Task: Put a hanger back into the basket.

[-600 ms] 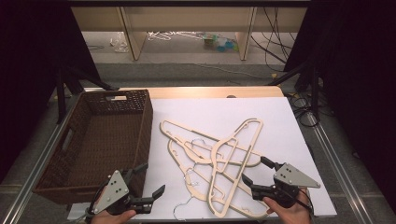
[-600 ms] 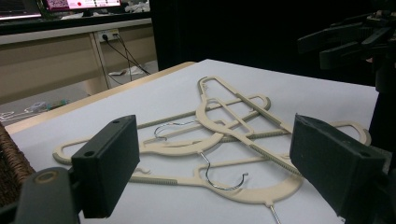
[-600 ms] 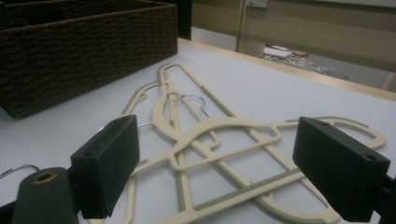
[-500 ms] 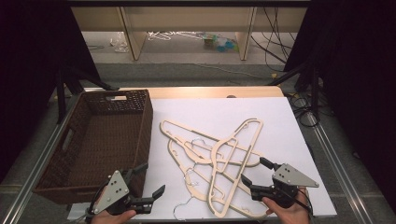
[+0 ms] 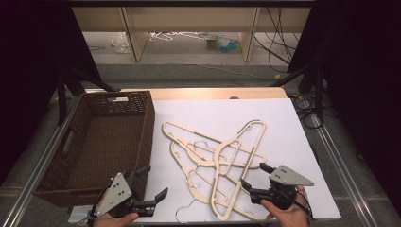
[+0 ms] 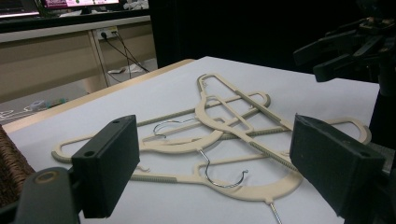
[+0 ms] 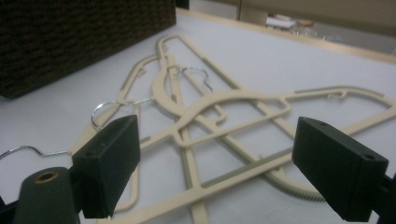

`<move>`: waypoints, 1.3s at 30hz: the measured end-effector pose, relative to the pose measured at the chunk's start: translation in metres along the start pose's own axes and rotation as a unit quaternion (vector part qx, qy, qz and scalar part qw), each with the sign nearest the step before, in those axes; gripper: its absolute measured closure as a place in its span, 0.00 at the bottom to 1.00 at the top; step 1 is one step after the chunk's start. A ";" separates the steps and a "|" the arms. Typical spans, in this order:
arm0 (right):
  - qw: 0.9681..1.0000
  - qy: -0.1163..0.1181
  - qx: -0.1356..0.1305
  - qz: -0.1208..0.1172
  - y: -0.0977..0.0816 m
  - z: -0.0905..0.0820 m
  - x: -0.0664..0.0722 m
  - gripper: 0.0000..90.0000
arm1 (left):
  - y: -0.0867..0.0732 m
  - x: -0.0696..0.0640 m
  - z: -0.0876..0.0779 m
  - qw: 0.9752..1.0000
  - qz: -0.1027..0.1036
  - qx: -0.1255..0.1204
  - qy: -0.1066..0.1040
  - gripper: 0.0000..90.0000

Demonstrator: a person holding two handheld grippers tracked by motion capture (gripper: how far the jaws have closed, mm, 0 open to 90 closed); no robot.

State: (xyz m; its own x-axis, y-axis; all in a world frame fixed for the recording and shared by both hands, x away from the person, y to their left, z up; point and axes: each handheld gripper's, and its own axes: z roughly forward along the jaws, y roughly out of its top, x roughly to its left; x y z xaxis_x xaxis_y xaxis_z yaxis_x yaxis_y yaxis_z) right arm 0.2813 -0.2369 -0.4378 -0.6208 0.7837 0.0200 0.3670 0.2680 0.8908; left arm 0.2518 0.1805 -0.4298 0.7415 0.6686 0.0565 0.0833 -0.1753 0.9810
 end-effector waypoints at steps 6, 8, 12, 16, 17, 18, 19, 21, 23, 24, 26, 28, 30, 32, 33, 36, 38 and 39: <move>0.998 0.012 0.057 -0.004 0.003 0.019 0.016 0.18 | -0.001 -0.002 0.001 1.000 -0.003 0.003 -0.001 0.17; 0.997 0.021 0.069 -0.017 0.006 0.027 0.023 0.18 | -0.001 -0.001 0.001 1.000 -0.002 0.004 -0.001 0.18; 0.993 0.041 0.107 -0.031 0.011 0.049 0.040 0.19 | -0.001 -0.002 0.003 1.000 -0.007 -0.002 -0.005 0.18; 0.990 0.044 0.134 -0.020 0.016 0.063 0.047 0.22 | -0.001 -0.002 0.002 1.000 0.000 0.005 -0.004 0.18; 0.990 0.044 0.134 -0.020 0.016 0.063 0.047 0.22 | -0.001 -0.002 0.002 1.000 0.000 0.005 -0.004 0.18; 0.990 0.045 0.135 -0.024 0.016 0.066 0.047 0.22 | -0.001 -0.002 0.002 1.000 0.000 0.004 -0.004 0.18; 0.988 0.041 0.146 -0.013 0.017 0.069 0.050 0.22 | -0.001 -0.002 0.002 1.000 0.000 0.004 -0.004 0.18; 0.983 0.040 0.177 0.002 0.018 0.077 0.056 0.23 | -0.001 -0.002 0.002 1.000 -0.001 0.006 -0.004 0.18; 0.983 0.039 0.179 0.001 0.016 0.082 0.059 0.24 | -0.001 -0.002 0.002 1.000 -0.002 0.004 -0.004 0.18; 0.981 0.040 0.189 0.003 0.016 0.086 0.062 0.25 | -0.001 -0.002 0.002 1.000 -0.001 0.004 -0.004 0.18; 0.977 0.040 0.209 -0.007 0.014 0.096 0.066 0.25 | -0.001 -0.002 0.002 1.000 0.000 0.006 -0.006 0.18; 0.976 0.037 0.213 -0.001 0.014 0.098 0.067 0.25 | -0.001 -0.002 0.002 1.000 0.000 0.006 -0.007 0.18; 0.973 0.032 0.226 -0.002 0.013 0.101 0.069 0.25 | -0.001 -0.002 0.003 1.000 0.002 0.000 -0.010 0.18; 0.971 0.036 0.237 -0.019 0.011 0.105 0.070 0.27 | -0.001 -0.003 0.002 1.000 -0.001 0.006 -0.008 0.18; 0.970 0.035 0.241 -0.019 0.011 0.105 0.072 0.28 | -0.001 -0.003 0.003 1.000 0.001 0.003 -0.010 0.18; 0.968 0.038 0.246 -0.029 0.010 0.105 0.070 0.30 | 0.000 -0.003 0.002 1.000 0.003 0.004 -0.010 0.18; 0.967 0.054 0.245 -0.038 0.010 0.104 0.064 0.35 | 0.001 -0.003 0.001 1.000 0.006 0.002 -0.013 0.18; 0.967 0.054 0.248 -0.031 0.010 0.102 0.061 0.36 | 0.000 -0.004 0.002 1.000 0.000 -0.004 -0.015 0.18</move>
State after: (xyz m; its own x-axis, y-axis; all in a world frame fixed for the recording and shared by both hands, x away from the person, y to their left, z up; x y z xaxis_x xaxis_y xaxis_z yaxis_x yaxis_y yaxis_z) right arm 0.3175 -0.1291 -0.4741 -0.7106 0.7022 0.0451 0.5981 0.5690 0.5644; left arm 0.2504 0.1765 -0.4300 0.7618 0.6458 0.0512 0.0778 -0.1696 0.9824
